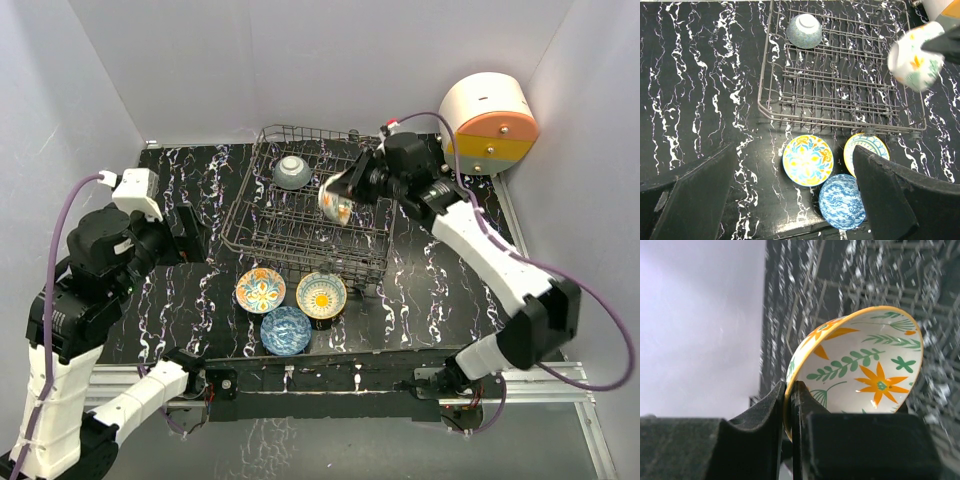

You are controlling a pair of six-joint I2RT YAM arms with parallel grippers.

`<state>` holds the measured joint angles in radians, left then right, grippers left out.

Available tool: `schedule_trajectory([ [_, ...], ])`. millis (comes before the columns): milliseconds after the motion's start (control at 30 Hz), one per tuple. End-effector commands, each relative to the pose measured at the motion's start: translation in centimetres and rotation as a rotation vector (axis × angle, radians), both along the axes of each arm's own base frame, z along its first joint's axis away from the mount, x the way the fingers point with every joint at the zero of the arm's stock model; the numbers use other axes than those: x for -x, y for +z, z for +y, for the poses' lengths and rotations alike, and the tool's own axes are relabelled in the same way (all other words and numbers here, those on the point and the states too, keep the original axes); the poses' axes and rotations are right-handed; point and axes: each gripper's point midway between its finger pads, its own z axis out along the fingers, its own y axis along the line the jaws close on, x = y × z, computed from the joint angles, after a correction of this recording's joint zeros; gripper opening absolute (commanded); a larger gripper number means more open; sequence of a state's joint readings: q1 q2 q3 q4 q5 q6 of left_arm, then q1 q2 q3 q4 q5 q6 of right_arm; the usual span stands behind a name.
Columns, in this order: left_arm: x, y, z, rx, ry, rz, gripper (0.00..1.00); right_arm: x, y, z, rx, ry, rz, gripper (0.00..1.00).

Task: Load the bowls into the dish rack

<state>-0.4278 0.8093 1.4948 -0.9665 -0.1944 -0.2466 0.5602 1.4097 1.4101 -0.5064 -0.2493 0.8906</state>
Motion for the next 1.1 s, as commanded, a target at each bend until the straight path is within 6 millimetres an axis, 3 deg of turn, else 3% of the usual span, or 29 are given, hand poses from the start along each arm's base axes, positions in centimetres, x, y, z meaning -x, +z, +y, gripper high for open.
schedule_trajectory([
  [0, 0.7, 1.7, 0.1, 0.034, -0.007, -0.047, 0.97, -5.0, 8.3, 3.0, -0.337, 0.111, -0.261, 0.08],
  [133, 0.8, 2.2, 0.1, 0.057, 0.002, -0.064, 0.97, -9.7, 8.3, 4.0, -0.44, 0.116, -0.315, 0.08],
  [367, 0.8, 2.2, 0.1, 0.067, 0.007, -0.063, 0.97, -18.9, 5.8, 4.2, -0.495, 0.004, -0.394, 0.08],
  [633, 0.4, 1.5, 0.1, 0.055, 0.02, -0.036, 0.97, -26.1, 3.3, 3.7, -0.6, -0.154, -0.428, 0.08],
  [700, 0.3, 1.3, 0.1, 0.049, 0.021, -0.027, 0.97, -27.9, 1.6, 4.1, -0.599, -0.187, -0.415, 0.08],
  [900, -0.3, 0.8, 0.2, 0.014, 0.027, -0.012, 0.97, -31.2, -0.6, 3.5, -0.552, -0.284, -0.427, 0.08],
  [1067, -0.8, 0.6, 0.3, -0.014, 0.031, -0.006, 0.97, -32.3, -2.9, 2.4, -0.535, -0.333, -0.412, 0.08],
])
